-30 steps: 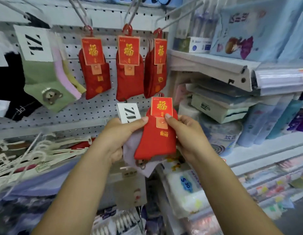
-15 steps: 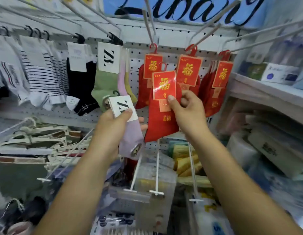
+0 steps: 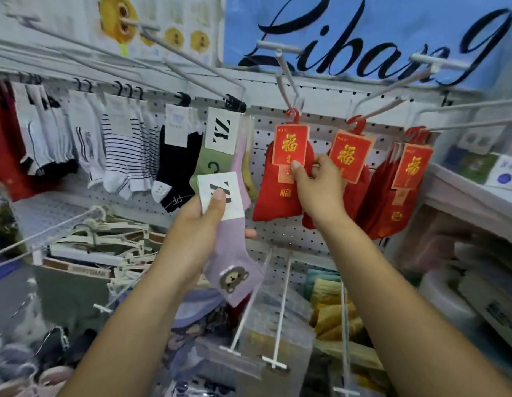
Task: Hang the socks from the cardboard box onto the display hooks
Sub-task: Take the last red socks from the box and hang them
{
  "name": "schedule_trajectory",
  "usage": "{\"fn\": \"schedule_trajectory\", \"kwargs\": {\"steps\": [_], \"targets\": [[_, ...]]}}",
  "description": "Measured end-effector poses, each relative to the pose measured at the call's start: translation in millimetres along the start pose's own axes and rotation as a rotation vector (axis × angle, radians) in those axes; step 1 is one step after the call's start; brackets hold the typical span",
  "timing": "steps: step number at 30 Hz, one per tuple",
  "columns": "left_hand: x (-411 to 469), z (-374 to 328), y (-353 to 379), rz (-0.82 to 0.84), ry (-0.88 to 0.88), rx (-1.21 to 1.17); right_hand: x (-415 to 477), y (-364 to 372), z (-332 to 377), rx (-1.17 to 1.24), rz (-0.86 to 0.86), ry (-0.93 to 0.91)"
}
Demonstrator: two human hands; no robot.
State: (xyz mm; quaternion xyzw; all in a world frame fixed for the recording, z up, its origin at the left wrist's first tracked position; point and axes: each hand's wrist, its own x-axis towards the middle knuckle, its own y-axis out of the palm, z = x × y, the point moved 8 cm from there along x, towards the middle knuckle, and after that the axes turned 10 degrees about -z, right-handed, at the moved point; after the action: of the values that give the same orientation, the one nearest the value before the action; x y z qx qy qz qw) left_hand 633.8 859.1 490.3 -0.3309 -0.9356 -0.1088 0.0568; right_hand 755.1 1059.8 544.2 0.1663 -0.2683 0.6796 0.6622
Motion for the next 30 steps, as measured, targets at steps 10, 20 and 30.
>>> {"fn": "schedule_trajectory", "kwargs": {"steps": [10,20,30], "targets": [[-4.1,7.0,-9.5,-0.158,0.013,0.092,-85.2,-23.7,35.5,0.066,-0.036,-0.171],[24.0,-22.9,-26.6,0.071,0.118,0.159,-100.8,36.3,76.7,0.313,0.329,0.062],[86.2,-106.6,-57.8,0.097,0.565,0.105,-77.3,47.6,98.5,0.385,-0.078,0.079]]}}
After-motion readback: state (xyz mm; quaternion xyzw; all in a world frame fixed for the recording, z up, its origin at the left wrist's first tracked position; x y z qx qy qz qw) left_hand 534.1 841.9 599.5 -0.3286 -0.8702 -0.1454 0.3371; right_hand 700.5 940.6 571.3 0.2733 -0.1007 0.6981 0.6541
